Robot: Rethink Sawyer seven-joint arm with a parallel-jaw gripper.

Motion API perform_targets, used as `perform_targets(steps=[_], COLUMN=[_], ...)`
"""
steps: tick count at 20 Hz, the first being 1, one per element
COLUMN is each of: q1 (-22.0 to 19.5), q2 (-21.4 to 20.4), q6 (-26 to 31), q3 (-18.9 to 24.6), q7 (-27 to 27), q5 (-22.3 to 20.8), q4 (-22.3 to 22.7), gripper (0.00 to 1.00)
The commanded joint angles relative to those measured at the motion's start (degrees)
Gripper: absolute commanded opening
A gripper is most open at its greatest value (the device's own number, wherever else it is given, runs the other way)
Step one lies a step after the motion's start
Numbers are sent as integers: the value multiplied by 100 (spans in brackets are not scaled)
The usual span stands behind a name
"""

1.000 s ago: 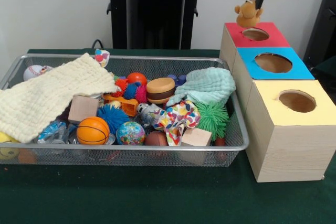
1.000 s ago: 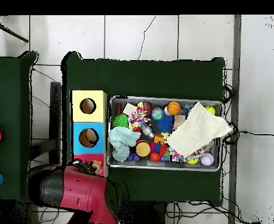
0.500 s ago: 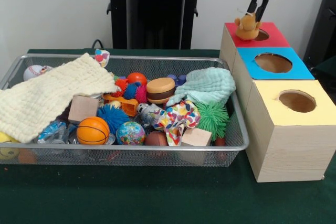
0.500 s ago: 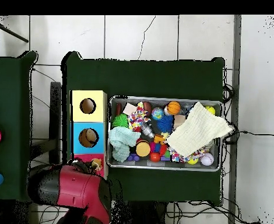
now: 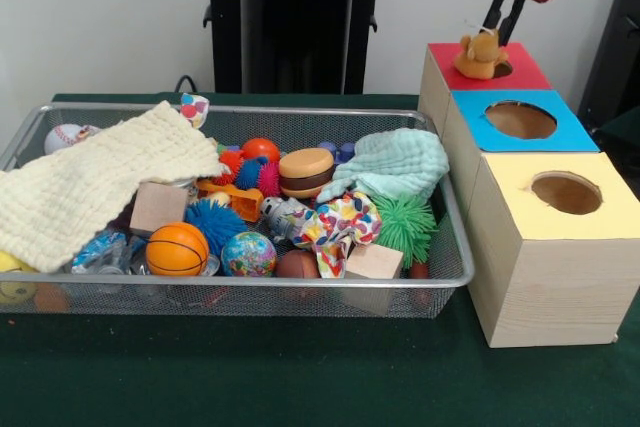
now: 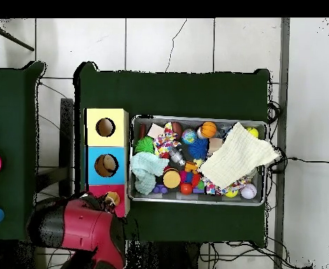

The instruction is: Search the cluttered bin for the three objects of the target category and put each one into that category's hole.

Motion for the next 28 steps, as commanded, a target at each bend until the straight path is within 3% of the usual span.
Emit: perform_targets(steps=[1, 16, 21, 28], q1=[41, 277, 231, 298], q2=[235, 240, 769, 843], q6=[-61, -193, -820, -752], q3=[471, 227, 425, 236], q7=[1609, 1565, 1626, 1498], q5=[415, 409, 464, 398], q4=[36, 414, 660, 588], gripper=[0, 0, 0, 0])
